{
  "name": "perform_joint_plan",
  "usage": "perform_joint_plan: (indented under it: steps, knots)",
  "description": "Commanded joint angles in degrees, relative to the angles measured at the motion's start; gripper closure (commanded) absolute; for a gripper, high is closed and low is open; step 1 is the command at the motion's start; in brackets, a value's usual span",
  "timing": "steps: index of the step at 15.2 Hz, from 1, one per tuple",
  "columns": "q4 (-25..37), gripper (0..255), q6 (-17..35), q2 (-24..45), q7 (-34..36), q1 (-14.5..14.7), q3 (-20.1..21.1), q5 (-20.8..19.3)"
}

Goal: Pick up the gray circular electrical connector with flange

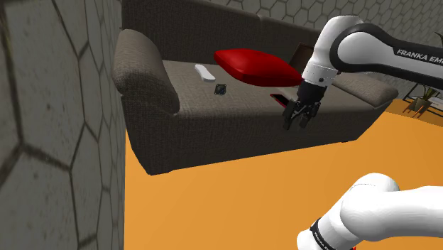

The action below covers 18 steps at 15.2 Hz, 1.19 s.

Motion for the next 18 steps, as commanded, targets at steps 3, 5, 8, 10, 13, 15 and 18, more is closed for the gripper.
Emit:
perform_joint_plan:
  steps: [3,5,8,10,13,15,18]
  knots:
    - [2.4,0,2.6,4.1,0.0,0.3,0.3,0.4]
    - [5.0,0,4.9,8.1,-0.1,0.5,0.5,0.7]
    - [9.4,0,7.8,14.2,-0.1,0.8,0.9,1.2]
    - [12.6,0,9.3,18.1,-0.1,1.0,1.1,1.4]
    - [17.9,0,11.2,24.0,-0.1,1.3,1.5,1.7]
    - [21.8,0,12.1,28.0,-0.1,1.5,1.7,1.8]
    - [28.1,0,13.0,33.9,0.0,1.7,2.0,1.9]
